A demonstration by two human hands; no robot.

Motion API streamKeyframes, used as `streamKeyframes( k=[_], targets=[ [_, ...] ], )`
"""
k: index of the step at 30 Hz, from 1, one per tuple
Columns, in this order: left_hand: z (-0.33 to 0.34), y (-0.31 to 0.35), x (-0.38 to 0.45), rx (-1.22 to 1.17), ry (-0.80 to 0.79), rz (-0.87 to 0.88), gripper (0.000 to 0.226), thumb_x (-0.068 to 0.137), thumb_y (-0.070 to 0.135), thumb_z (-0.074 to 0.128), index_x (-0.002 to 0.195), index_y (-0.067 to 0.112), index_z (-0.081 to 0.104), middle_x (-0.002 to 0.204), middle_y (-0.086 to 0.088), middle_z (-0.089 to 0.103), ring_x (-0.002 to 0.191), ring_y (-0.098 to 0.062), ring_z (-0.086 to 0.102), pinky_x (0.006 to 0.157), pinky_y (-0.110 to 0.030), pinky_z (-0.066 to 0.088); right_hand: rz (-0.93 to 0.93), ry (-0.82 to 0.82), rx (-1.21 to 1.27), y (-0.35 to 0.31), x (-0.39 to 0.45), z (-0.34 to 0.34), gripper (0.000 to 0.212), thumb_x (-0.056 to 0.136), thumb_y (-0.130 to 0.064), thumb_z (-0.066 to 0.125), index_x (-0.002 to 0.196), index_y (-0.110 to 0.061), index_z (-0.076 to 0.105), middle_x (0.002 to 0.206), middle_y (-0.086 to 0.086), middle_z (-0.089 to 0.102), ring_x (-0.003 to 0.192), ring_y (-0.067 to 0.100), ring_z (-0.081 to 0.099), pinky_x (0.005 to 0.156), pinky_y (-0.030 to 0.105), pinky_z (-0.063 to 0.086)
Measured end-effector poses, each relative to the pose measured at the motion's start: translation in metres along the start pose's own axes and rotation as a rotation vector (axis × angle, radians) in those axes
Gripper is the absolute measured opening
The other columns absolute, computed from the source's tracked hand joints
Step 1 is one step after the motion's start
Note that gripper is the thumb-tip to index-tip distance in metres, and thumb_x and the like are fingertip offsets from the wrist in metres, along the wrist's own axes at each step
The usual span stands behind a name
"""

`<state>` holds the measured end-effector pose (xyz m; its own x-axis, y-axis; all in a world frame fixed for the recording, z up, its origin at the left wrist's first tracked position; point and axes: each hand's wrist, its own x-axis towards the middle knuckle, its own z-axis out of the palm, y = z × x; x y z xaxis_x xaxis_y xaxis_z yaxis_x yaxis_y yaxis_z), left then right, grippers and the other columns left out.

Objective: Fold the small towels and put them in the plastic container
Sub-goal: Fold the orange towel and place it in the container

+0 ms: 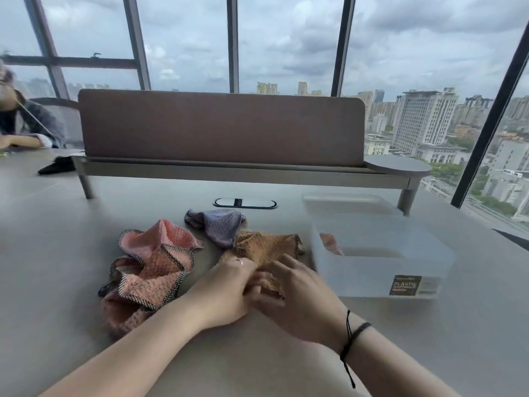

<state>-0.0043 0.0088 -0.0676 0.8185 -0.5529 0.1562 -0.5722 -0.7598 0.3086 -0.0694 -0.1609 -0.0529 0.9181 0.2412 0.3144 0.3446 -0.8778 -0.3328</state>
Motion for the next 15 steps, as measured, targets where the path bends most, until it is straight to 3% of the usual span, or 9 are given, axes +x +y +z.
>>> streamKeyframes(
  k=[2,4,7,9,11,12,13,15],
  targets=[
    [-0.004,-0.002,-0.017,-0.044,0.03,0.051,0.022,0.085,0.036,0.055,0.103,0.026,0.065,0.102,0.012,0.064,0.103,-0.007,0.06,0.084,-0.014,0.045,-0.028,-0.08,-0.074,0.006,-0.002,0.016,0.055,0.079,-0.066,0.052,0.127,-0.04,0.05,0.113,-0.014,0.056,0.112,0.012,0.053,0.094,0.034,0.044],
    [-0.011,0.001,-0.032,-0.087,0.052,0.112,0.027,0.082,0.023,0.065,0.108,0.027,0.071,0.1,0.011,0.068,0.096,0.001,0.056,0.075,0.002,0.033,-0.06,-0.084,-0.124,0.014,-0.004,0.019,0.052,0.081,-0.065,0.048,0.126,-0.039,0.051,0.112,-0.016,0.057,0.112,0.011,0.052,0.093,0.034,0.043],
    [-0.016,0.003,-0.041,-0.084,0.08,0.155,0.044,0.077,0.018,0.066,0.119,0.031,0.068,0.105,0.013,0.071,0.102,0.005,0.05,0.075,0.007,0.028,-0.134,-0.021,-0.125,0.019,-0.008,0.016,0.027,0.087,-0.048,0.043,0.1,-0.034,0.063,0.091,-0.012,0.06,0.093,0.017,0.06,0.075,0.034,0.049],
    [-0.014,0.0,-0.038,-0.048,0.105,0.147,0.05,0.078,0.018,0.065,0.126,0.033,0.063,0.11,0.016,0.069,0.104,0.007,0.048,0.077,0.009,0.026,-0.143,0.032,-0.136,0.019,-0.01,0.016,0.019,0.09,-0.039,0.046,0.084,-0.029,0.061,0.08,-0.009,0.06,0.079,0.02,0.062,0.063,0.031,0.045],
    [-0.013,-0.003,-0.036,-0.001,0.098,0.127,0.051,0.078,0.026,0.062,0.127,0.037,0.06,0.116,0.018,0.067,0.105,0.003,0.057,0.086,-0.001,0.037,-0.102,0.048,-0.109,0.017,-0.013,0.013,0.016,0.091,-0.037,0.048,0.084,-0.028,0.059,0.079,-0.008,0.064,0.076,0.02,0.062,0.061,0.032,0.046],
    [-0.014,-0.004,-0.036,0.03,0.108,0.11,0.051,0.076,0.031,0.059,0.127,0.04,0.058,0.118,0.019,0.067,0.109,-0.001,0.06,0.091,-0.015,0.047,-0.079,0.043,-0.063,0.015,-0.014,0.011,0.014,0.092,-0.037,0.048,0.086,-0.03,0.057,0.079,-0.009,0.064,0.075,0.017,0.06,0.064,0.033,0.047],
    [-0.016,-0.006,-0.037,0.06,0.133,0.083,0.05,0.075,0.033,0.058,0.125,0.041,0.057,0.119,0.02,0.067,0.11,-0.006,0.062,0.091,-0.026,0.051,-0.058,0.041,0.013,0.015,-0.015,0.009,0.011,0.094,-0.035,0.049,0.085,-0.031,0.054,0.077,-0.011,0.063,0.072,0.011,0.057,0.065,0.03,0.046],
    [-0.022,-0.009,-0.038,0.086,0.225,0.029,0.04,0.078,0.034,0.061,0.118,0.04,0.061,0.111,0.02,0.069,0.103,-0.008,0.065,0.083,-0.031,0.054,0.024,0.032,0.21,0.015,-0.014,0.007,0.018,0.097,-0.027,0.052,0.079,-0.032,0.049,0.07,-0.016,0.058,0.067,0.002,0.051,0.063,0.018,0.041]
  ],
)
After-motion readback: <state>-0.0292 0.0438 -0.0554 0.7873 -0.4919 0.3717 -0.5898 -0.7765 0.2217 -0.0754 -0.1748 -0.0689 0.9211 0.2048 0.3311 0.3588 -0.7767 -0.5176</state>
